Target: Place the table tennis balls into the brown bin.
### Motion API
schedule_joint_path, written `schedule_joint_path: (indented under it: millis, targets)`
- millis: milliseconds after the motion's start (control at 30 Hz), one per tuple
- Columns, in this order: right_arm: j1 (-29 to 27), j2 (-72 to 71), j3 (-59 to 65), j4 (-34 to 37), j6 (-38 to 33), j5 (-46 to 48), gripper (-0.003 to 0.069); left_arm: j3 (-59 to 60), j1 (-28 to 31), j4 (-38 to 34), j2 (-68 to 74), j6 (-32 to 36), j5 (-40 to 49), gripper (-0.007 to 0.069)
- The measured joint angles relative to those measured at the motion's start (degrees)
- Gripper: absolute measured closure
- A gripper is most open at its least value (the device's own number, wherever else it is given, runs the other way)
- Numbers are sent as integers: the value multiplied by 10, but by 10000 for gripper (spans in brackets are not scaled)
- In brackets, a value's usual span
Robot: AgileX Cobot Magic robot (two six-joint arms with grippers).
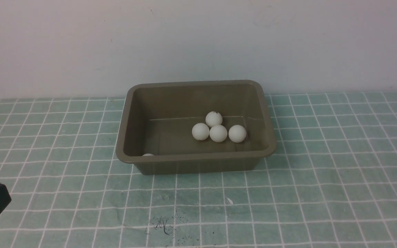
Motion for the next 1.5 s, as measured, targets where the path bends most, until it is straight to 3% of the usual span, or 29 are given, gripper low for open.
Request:
schedule_joint_path:
  millis: [333, 533, 700, 1500]
  targets:
    - [0, 0, 0, 0, 0, 0, 673, 43, 20, 86, -18, 8, -33, 629]
    - [0, 0, 0, 0, 0, 0, 673, 199, 137, 104, -116, 6, -77, 629]
    - [0, 0, 0, 0, 0, 0, 673, 284, 176, 106, -140, 6, -70, 629]
    - [0, 0, 0, 0, 2, 2, 673, 289, 183, 106, -140, 5, -73, 629]
